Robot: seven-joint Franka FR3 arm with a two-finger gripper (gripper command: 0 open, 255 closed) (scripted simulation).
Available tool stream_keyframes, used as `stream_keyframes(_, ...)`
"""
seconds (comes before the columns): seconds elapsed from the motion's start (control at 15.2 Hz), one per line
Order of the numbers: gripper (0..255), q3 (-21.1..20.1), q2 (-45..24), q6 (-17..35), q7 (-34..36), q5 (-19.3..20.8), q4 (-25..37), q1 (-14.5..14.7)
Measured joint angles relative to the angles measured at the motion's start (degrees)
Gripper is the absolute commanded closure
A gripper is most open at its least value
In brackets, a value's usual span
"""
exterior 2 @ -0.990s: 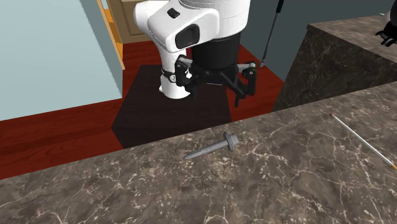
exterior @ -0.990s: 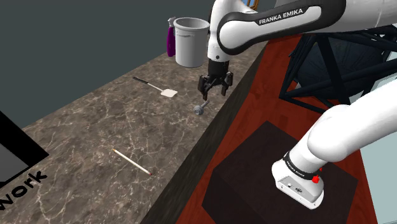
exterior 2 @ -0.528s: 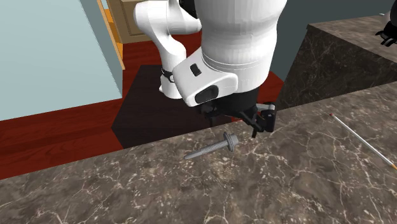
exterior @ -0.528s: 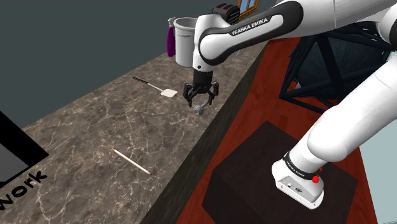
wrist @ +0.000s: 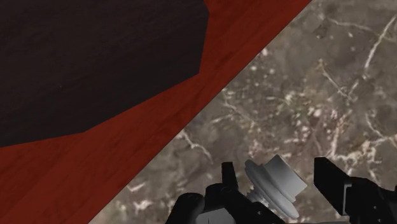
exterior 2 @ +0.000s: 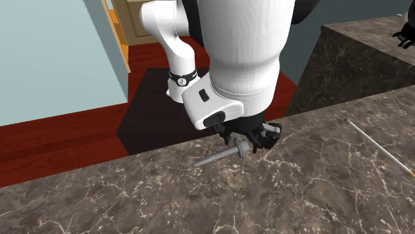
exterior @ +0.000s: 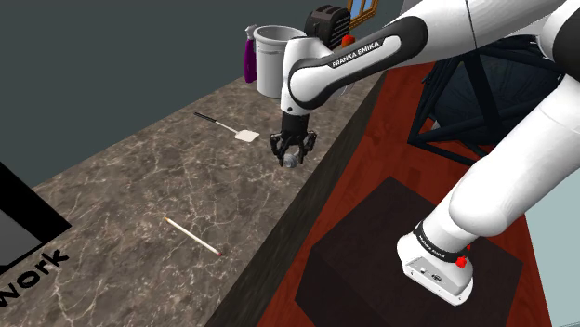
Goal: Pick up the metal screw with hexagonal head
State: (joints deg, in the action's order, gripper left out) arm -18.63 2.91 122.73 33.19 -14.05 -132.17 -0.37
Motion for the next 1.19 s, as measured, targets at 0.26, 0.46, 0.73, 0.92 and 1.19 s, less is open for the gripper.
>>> stream_keyframes(0.26, 255, -0.02, -0.13, 0.14, 0.02, 0.02, 0.00, 0.01)
stream_keyframes(0.46, 255, -0.02, -0.13, 0.15, 0.02, 0.02, 0.00, 0.01)
stream_keyframes(0.73, 255, 0.01, 0.38, -0.77, 0.12, -0.02, 0.43, 0.00)
stream_keyframes(0.92, 255, 0.15, 1.59, -2.97, 0.28, -0.09, 1.46, -0.08)
stream_keyframes(1.19, 255, 0.39, 3.10, -5.99, 0.44, -0.16, 3.01, -0.21)
